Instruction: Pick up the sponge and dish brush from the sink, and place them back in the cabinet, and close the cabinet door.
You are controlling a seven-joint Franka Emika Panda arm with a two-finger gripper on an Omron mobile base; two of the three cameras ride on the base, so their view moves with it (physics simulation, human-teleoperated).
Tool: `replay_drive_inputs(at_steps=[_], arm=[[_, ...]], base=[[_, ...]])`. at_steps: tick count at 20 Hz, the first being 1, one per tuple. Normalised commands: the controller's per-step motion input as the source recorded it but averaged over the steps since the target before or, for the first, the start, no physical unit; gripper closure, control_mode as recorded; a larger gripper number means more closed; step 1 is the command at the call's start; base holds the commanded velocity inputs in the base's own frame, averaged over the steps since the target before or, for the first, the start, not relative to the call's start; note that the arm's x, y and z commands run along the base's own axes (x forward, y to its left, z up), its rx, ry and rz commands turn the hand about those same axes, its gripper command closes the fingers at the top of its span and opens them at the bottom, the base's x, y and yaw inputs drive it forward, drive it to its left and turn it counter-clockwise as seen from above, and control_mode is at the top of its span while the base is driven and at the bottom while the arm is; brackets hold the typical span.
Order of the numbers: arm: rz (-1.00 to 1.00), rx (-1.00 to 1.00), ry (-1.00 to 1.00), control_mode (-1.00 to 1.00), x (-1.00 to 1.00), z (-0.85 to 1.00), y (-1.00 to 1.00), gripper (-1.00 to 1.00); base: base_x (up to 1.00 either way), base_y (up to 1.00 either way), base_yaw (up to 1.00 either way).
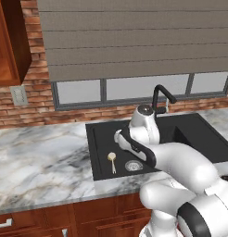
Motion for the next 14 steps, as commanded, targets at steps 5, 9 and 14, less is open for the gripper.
replay_drive_inputs(at_steps=[5, 9, 14], arm=[[0.00, 0.00, 0.00, -1.00, 0.30, -0.24, 0.06, -1.00], [0.00, 0.00, 0.01, -1.00, 0.24, -0.21, 0.09, -1.00], [0.00, 0.00, 0.02, -1.00, 0.23, -0.25, 0.11, -1.00]], base=[[0.00, 0.00, 0.00], [0.00, 0.00, 0.00], [0.00, 0.00, 0.00]])
